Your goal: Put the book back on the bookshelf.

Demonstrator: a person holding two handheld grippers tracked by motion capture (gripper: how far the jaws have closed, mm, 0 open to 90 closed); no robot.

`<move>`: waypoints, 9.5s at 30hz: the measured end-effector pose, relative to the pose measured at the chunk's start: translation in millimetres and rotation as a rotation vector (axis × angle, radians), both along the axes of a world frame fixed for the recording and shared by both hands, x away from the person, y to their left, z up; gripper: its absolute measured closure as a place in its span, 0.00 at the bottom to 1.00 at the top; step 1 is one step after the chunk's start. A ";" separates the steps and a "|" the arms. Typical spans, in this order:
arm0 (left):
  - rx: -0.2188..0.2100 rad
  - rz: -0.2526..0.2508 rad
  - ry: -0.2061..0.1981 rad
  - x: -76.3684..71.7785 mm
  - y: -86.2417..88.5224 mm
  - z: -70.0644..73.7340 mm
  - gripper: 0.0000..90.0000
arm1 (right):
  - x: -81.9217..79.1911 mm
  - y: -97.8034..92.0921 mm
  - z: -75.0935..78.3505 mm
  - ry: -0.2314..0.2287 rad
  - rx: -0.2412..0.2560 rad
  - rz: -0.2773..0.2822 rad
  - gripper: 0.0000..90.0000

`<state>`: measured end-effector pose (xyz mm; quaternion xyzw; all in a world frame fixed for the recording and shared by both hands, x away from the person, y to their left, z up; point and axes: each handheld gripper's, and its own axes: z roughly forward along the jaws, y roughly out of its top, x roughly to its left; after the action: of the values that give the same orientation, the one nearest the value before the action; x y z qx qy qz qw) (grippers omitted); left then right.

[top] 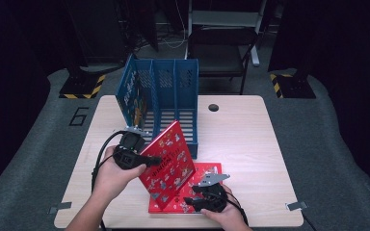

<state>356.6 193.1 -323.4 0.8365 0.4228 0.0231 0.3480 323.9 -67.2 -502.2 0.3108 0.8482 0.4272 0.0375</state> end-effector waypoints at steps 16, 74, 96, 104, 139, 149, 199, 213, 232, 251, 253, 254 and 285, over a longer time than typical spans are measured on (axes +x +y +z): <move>-0.052 0.008 -0.031 0.5 -4.1 10.4 0.88 | -8.1 15.0 -1.4 -0.027 -0.010 0.046 0.46; -0.131 0.078 -0.068 15.6 12.5 49.3 0.88 | -19.2 55.5 5.2 -0.162 0.276 -0.207 0.56; -0.105 0.064 -0.063 20.8 6.2 59.5 0.86 | -18.5 54.3 10.7 -0.133 0.305 -0.214 0.56; -0.093 0.067 -0.079 22.0 6.8 72.7 0.83 | -15.2 55.3 21.3 -0.161 0.302 -0.210 0.56; -0.062 0.115 -0.086 35.6 21.9 93.9 0.83 | 7.9 68.2 43.2 -0.167 0.302 -0.176 0.56; -0.061 0.144 -0.094 39.5 30.0 103.0 0.83 | 19.5 72.2 53.8 -0.185 0.293 -0.163 0.56; -0.063 0.279 -0.086 61.1 62.9 116.6 0.84 | 59.8 100.7 69.8 -0.158 0.312 -0.119 0.55; -0.033 0.307 -0.085 74.0 59.2 120.1 0.84 | 76.4 104.1 74.1 -0.134 0.294 -0.116 0.55; -0.030 0.354 -0.068 91.9 54.6 116.5 0.85 | 95.4 102.1 72.7 -0.107 0.298 -0.130 0.55; -0.036 0.374 -0.070 99.7 52.4 116.9 0.86 | 109.1 106.0 72.5 -0.096 0.294 -0.131 0.55; -0.040 0.379 -0.071 101.0 53.1 116.9 0.86 | 109.5 105.9 73.4 -0.089 0.294 -0.135 0.55; -0.047 0.390 -0.073 101.5 52.5 116.5 0.86 | 111.1 105.3 73.6 -0.101 0.291 -0.132 0.55; -0.006 0.449 -0.051 124.8 27.2 117.3 0.88 | 137.9 101.1 72.6 -0.083 0.263 -0.179 0.53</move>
<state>481.4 220.2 -206.0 0.7195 0.5895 0.1199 0.3470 461.9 33.9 -429.6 0.3696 0.7516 0.5418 0.0696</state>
